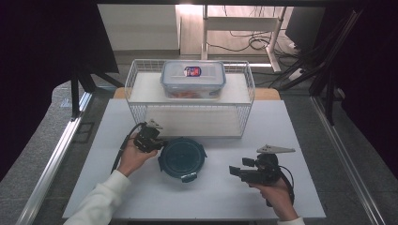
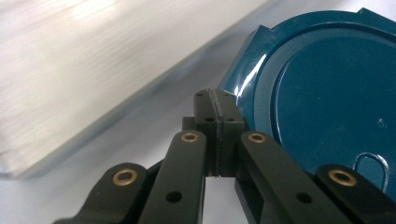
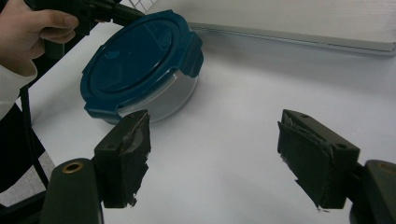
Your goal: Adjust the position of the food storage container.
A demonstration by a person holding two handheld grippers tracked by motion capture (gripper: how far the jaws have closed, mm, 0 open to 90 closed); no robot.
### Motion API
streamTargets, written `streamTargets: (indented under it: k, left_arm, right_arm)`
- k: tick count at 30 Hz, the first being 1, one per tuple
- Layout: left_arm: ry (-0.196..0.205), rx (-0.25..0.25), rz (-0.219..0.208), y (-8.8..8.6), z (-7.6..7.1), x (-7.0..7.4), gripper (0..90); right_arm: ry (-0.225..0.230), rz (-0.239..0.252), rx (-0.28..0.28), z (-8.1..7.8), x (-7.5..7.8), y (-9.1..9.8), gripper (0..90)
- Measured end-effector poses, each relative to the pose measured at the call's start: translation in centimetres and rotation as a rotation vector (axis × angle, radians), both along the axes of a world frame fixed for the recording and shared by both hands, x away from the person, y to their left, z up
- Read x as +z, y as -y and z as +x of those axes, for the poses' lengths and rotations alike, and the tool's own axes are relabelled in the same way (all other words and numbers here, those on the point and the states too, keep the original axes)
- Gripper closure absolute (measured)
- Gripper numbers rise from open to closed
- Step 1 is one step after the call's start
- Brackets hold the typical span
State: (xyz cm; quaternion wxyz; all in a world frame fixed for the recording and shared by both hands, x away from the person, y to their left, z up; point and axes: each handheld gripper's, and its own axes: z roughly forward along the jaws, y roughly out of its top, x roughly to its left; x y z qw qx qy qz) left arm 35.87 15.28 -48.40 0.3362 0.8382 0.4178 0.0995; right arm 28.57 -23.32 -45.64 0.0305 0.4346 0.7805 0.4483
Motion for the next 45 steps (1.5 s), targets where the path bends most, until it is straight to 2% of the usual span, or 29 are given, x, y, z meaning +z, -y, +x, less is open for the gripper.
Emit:
streamTargets:
  k: [5,7,12,15,22,29,33,38,39,40,44,45]
  left_arm:
    - [0.0,-0.033,0.008,1.4,-0.3,0.1,90.0]
    - [0.003,-0.03,-0.003,1.9,-0.4,0.1,90.0]
    - [-0.003,-0.054,0.008,2.9,-0.3,0.2,90.0]
    - [-0.004,-0.064,-0.001,3.7,-0.3,0.2,90.0]
    - [-0.006,-0.107,0.009,5.0,-0.6,0.4,90.0]
    - [-0.01,-0.127,0.007,6.1,-0.7,0.4,90.0]
    - [-0.018,-0.134,-0.005,6.1,-0.6,0.4,90.0]
    - [-0.024,-0.118,-0.02,6.0,-0.6,0.5,90.0]
    - [-0.021,-0.105,-0.033,5.8,-0.7,0.7,90.0]
    - [-0.014,-0.101,-0.026,5.5,-0.8,1.0,90.0]
    - [-0.013,-0.052,-0.078,4.0,-1.2,2.0,90.0]
    - [-0.009,-0.055,-0.086,3.5,-1.4,2.3,90.0]
  right_arm:
    - [-0.002,0.002,0.001,0.0,0.0,0.0,25.3]
    - [-0.002,0.002,0.002,0.0,0.0,0.0,25.3]
    - [-0.004,0.002,0.005,0.0,0.0,-0.1,25.3]
    - [-0.008,0.003,0.006,0.0,0.0,0.0,25.2]
    - [-0.007,0.009,0.001,0.1,0.0,0.2,25.3]
    - [-0.011,0.009,-0.001,0.2,-0.1,0.3,25.3]
    - [-0.011,0.013,-0.006,0.2,-0.1,0.6,25.3]
    - [-0.011,0.02,-0.008,0.2,-0.1,0.8,25.2]
    - [-0.006,0.023,-0.01,0.2,-0.1,0.8,25.0]
    - [-0.005,0.025,-0.013,0.1,0.0,0.9,25.0]
    - [-0.001,0.027,-0.023,0.1,0.1,1.1,24.9]
    - [-0.002,0.027,-0.025,0.1,0.1,1.2,24.9]
